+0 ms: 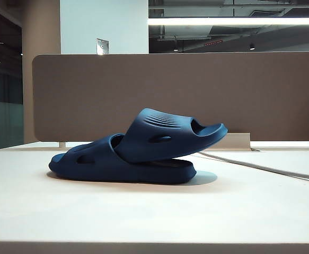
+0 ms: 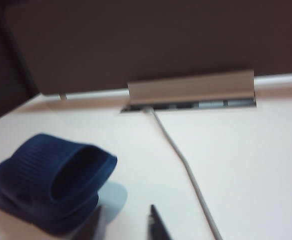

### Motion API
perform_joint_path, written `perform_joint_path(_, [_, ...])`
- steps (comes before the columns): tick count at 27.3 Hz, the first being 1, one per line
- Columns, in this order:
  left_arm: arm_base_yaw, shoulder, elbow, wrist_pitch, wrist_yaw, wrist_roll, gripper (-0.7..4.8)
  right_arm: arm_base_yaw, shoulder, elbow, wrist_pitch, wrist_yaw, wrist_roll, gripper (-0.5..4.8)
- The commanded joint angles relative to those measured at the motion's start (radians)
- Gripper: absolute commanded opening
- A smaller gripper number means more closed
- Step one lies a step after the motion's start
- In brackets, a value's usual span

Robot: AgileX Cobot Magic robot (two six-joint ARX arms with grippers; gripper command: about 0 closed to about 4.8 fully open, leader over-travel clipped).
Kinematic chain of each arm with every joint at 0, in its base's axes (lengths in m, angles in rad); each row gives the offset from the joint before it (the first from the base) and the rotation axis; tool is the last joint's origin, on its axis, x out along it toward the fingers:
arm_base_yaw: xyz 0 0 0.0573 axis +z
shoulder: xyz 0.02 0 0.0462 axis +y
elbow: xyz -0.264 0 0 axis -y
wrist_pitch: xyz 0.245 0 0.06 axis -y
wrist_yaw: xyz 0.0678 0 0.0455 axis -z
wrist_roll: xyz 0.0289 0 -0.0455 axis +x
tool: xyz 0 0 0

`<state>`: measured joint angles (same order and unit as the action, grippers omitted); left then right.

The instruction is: Interlock the pair of blue slippers on the table with their fronts facing up.

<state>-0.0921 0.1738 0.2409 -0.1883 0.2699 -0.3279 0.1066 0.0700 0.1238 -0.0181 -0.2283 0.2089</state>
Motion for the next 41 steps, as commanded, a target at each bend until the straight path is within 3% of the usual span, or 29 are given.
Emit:
perform_joint_path(1, [-0.002,0.0,-0.05,0.116,-0.004,-0.04,-0.05,0.002,0.0,-0.035,0.098,0.009,-0.001,-0.05])
perform_joint_path(10, [-0.001,0.0,-0.124,0.198,-0.073,-0.043,-0.05,0.002,0.0,-0.107,0.143,0.009,-0.016,-0.06])
perform_joint_path(24, [-0.002,0.001,-0.223,0.198,-0.117,0.159,-0.05,0.002,0.0,-0.119,0.12,0.017,-0.117,-0.06])
perform_joint_path(34, [-0.002,0.002,-0.232,0.181,-0.141,0.201,-0.05,0.002,0.001,-0.121,-0.054,0.026,-0.216,-0.06])
perform_joint_path(41, [-0.002,0.002,-0.232,0.093,-0.182,0.199,-0.05,0.002,0.001,-0.121,-0.142,0.048,-0.266,-0.06])
